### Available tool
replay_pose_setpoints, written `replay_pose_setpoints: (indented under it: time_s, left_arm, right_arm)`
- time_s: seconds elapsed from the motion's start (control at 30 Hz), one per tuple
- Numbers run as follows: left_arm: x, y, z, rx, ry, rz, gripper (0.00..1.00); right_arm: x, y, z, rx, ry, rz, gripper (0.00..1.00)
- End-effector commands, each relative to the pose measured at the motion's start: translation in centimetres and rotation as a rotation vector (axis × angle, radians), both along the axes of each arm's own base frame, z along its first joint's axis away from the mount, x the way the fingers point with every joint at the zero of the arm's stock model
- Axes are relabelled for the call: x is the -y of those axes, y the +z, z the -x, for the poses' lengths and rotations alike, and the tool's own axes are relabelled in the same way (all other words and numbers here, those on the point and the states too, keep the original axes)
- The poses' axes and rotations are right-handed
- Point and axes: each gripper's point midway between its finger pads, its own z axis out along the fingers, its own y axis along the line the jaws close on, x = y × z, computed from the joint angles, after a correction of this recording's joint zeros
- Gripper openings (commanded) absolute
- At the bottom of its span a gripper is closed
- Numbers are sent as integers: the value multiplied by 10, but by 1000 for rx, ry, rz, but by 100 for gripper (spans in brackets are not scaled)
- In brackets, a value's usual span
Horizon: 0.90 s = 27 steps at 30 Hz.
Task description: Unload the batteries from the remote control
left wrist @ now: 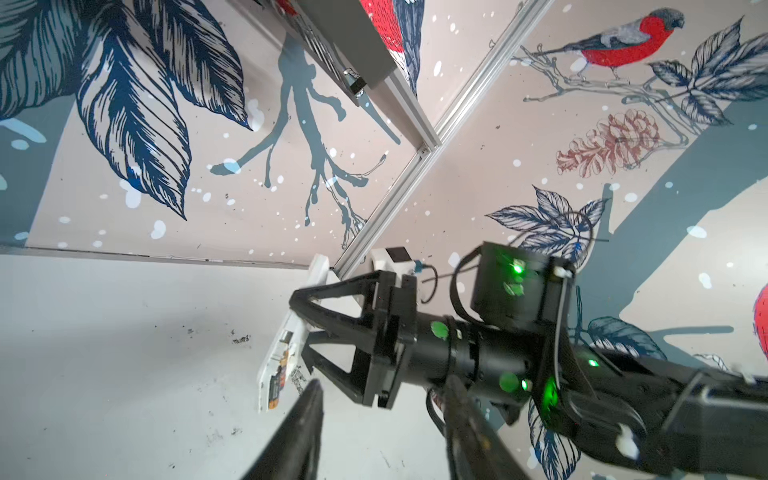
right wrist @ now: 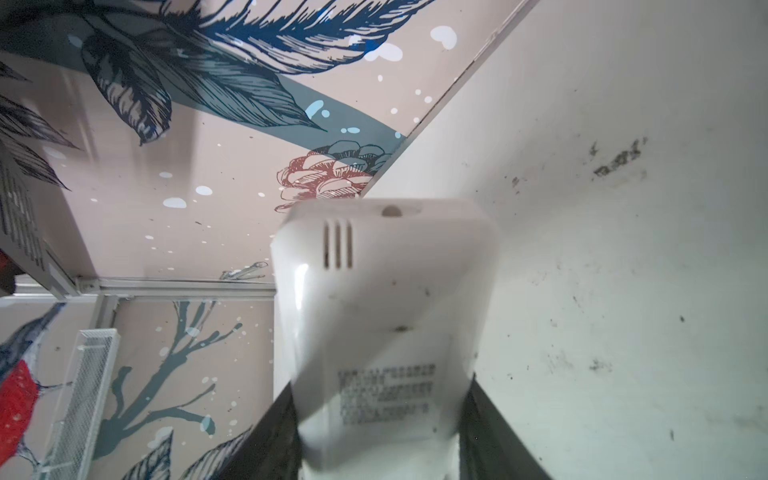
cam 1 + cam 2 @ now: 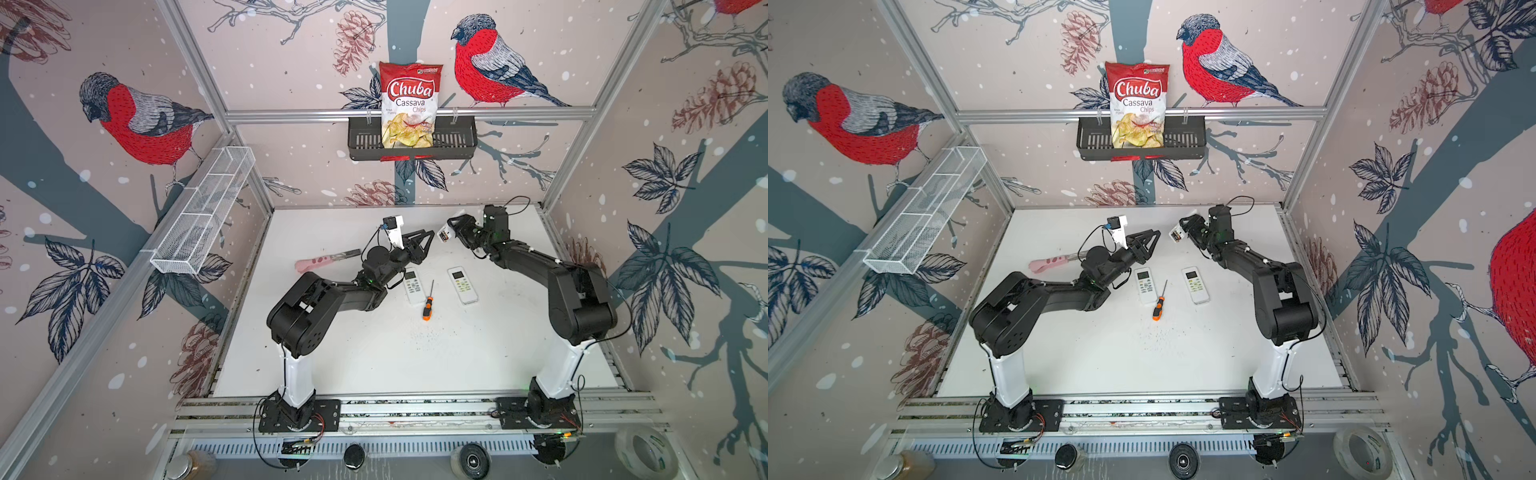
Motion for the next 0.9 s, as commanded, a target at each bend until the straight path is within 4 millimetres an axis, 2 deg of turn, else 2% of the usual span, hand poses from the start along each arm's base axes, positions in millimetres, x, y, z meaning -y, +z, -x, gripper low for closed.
replay_pose_setpoints:
  time_s: [0.0, 0.17, 0.3, 0.5, 0.67, 0.87]
  left_arm:
    - [-17, -12, -6, -28, 86, -109, 59]
    - [-44, -22, -8, -113, 208, -221, 78]
    - [-72, -23, 3, -146, 304, -250, 98]
    - [-123, -31, 22, -259, 483, -360, 98]
    - [-162, -32, 45, -328, 591, -447, 98]
    - [-208, -30, 71, -386, 719, -439, 98]
  right_arm:
    - [-12, -13, 11, -45, 147, 110, 38]
    - [-22, -14, 14, -73, 267, 192, 32]
    - [-30, -9, 23, -72, 328, 281, 30]
    - [-57, -8, 45, -88, 472, 445, 30]
    - [-94, -12, 70, -90, 592, 596, 30]
    - [-141, -30, 99, -91, 691, 759, 31]
